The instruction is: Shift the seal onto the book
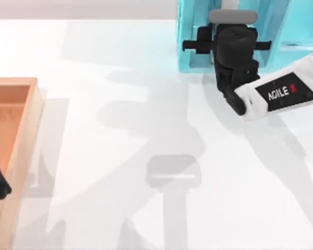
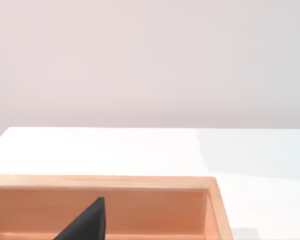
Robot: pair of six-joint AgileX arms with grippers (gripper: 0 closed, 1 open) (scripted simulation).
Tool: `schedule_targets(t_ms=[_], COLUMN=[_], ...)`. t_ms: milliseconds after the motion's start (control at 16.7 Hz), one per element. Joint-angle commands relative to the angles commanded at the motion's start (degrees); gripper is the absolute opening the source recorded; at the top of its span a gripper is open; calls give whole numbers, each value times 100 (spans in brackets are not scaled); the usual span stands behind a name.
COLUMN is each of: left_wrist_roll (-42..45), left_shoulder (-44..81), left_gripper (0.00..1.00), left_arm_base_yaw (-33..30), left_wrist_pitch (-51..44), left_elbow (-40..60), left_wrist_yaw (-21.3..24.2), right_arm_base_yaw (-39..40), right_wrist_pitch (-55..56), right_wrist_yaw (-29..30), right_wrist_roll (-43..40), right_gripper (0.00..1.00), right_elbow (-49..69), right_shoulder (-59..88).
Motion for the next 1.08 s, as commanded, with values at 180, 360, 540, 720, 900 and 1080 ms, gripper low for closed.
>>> schedule_targets(t_ms=[180,360,540,720,900,1080], left_wrist_roll=[0,0,0,0,0,0], left_shoulder=[0,0,0,0,0,0], left_gripper=[100,100,100,100,100,100], left_arm_base_yaw=[0,0,0,0,0,0], left_wrist_pitch=[0,0,0,0,0,0], left_elbow=[0,0,0,0,0,0], left_wrist_yaw=[0,0,0,0,0,0], right_arm_base_yaw=[0,4,76,277,581,935], right_wrist_pitch=[0,-1,-65,-356,-889,-1572], right_wrist_yaw=[0,0,100,368,690,993], right_wrist_roll=[0,6,12,32,80,149], right_gripper=[0,0,0,0,0,0], right_elbow=[0,-8,-73,-367,-916,-1639], right_shoulder=[0,-9,-220,-977,-2236,-3697])
